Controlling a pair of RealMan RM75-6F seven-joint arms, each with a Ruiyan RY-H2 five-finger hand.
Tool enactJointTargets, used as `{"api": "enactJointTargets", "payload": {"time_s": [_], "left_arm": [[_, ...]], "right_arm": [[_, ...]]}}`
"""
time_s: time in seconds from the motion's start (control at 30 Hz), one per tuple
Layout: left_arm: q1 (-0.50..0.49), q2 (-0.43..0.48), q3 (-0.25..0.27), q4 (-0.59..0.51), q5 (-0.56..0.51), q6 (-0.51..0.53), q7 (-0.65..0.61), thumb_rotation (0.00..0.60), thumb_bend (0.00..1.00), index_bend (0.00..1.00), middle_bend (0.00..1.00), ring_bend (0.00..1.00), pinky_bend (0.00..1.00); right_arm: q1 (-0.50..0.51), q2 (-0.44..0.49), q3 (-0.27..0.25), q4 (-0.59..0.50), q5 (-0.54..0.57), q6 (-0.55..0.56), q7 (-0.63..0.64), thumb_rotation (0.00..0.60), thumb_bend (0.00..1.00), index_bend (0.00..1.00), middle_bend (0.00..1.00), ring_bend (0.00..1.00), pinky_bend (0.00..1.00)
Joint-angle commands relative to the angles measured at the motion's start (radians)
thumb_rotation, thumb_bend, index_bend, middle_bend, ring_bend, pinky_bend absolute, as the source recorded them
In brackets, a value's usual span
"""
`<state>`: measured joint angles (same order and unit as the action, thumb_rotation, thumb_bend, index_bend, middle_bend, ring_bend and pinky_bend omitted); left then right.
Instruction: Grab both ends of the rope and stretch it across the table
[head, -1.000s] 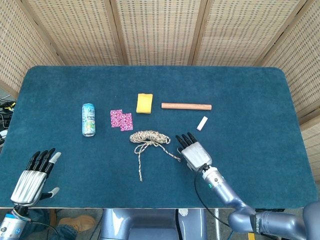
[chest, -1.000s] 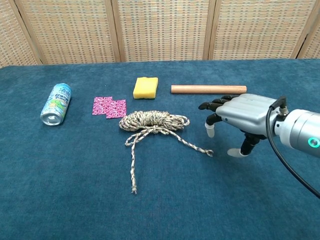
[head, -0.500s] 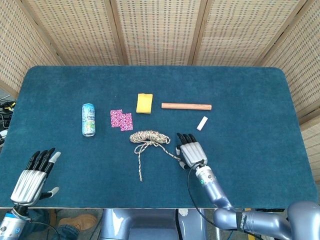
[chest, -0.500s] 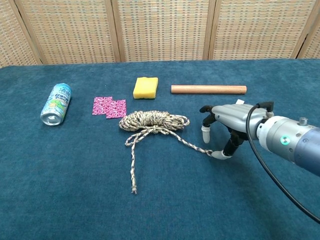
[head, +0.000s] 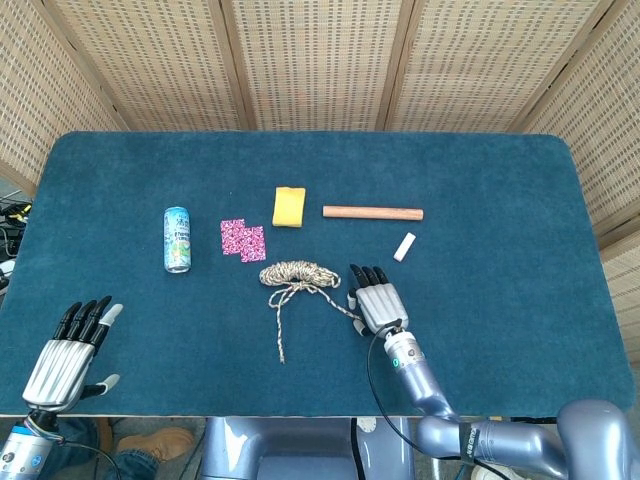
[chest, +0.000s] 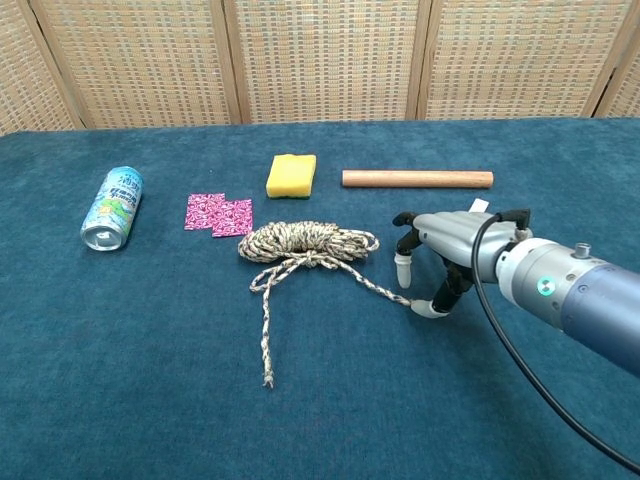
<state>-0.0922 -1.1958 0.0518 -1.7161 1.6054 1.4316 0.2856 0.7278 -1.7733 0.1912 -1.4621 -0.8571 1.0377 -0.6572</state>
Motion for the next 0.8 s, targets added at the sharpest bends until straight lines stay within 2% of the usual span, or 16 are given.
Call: {"api": "enactJointTargets", "payload": {"time_s": [0.03,0.53,0.8], "left_arm": [[0.0,0.0,0.0,0.0,-0.001,-0.001,-0.001,0.6,0.0,0.0,0.0,0.0,0.0],[-0.005,-0.001,-0.002,0.003,-0.007,-0.006,-0.005,0.6,0.0,0.0,0.0,0.0,0.0],[-0.004,-0.002,-0.001,0.003,-0.005,-0.003,-0.005,0.6,0.0,0.0,0.0,0.0,0.0]], "right_arm": [[0.002,-0.005,0.002,0.008,0.009,0.0,0.002,0.6,0.31,0.49,0.0,0.0,0.0],[0.023,-0.024,-0.008,0.037,0.061,-0.017,-0.029,0.6,0.34,0.5,0.0,0.0,0.0],[0.03,-0.038,-0.013,0.048,0.051,-0.015,-0.02,0.6,0.4,0.54,0.0,0.0,0.0]]}}
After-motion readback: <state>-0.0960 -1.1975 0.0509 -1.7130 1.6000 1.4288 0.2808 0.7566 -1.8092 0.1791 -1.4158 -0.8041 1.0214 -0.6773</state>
